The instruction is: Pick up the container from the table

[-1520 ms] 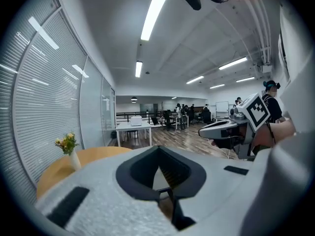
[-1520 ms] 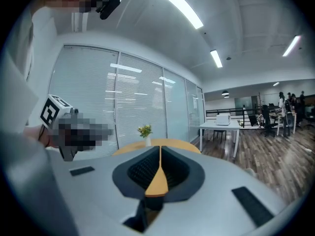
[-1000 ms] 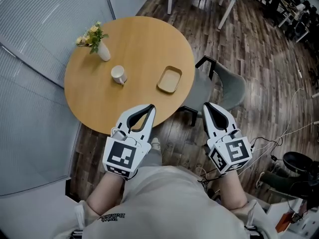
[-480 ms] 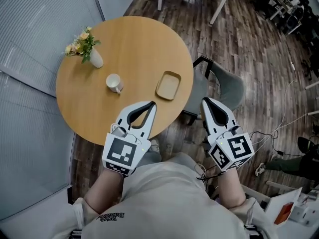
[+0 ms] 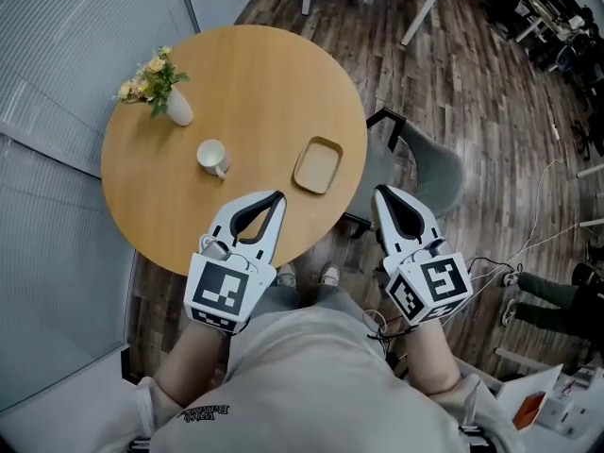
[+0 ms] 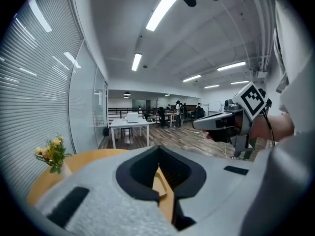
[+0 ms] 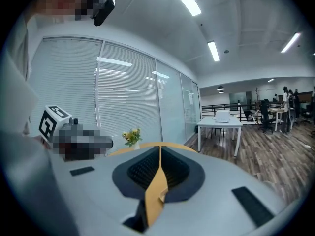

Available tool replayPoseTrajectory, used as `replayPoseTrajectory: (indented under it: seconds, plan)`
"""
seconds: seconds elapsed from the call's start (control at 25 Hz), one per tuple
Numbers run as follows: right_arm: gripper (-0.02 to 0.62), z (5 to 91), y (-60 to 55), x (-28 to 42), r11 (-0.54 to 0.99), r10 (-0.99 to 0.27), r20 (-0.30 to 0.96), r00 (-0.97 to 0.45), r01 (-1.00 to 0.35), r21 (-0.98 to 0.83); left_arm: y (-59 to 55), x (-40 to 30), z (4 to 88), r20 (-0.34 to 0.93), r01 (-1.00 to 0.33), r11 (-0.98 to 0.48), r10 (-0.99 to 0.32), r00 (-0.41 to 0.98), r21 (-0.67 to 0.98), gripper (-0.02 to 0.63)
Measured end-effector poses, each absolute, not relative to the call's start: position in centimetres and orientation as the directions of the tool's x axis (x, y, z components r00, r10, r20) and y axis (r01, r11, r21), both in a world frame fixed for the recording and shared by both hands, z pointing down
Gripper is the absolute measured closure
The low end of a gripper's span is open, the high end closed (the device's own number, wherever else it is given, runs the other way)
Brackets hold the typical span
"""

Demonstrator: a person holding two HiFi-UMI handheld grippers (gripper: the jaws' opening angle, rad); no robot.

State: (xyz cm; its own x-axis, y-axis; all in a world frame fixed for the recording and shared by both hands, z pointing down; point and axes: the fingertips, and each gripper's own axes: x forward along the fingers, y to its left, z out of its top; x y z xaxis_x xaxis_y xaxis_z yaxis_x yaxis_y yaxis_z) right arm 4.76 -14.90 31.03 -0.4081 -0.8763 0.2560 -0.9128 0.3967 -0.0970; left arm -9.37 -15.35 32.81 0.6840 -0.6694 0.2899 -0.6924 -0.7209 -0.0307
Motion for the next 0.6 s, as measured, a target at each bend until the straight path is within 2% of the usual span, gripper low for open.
replayPoseTrajectory:
  seconds: [0.24,0.56,0.6]
  plan:
    - [0.561,31.7,-16.5,5.6,0.429,-0.857,0.255,-0.448,-0.894,-0.129,-16.6,-8.9,32.2,0.29,-0.723,-0.689,-0.704,0.649,-0.055,0.584]
    - [0.557,32.0,-18.3,7.5,0.393,-0.872,0.244,-0.425,-0.904,-0.169,-17.6,-7.7,32.9,0.308,-0.734,-0.678,-0.708,0.635,-0.046,0.584]
    - [0.54,32.2,-18.6,7.7,0.388,-0.872,0.248,-0.421,-0.905,-0.172,-17.7,-7.4,33.1,0.311,-0.732,-0.68,-0.705,0.637,-0.043,0.584]
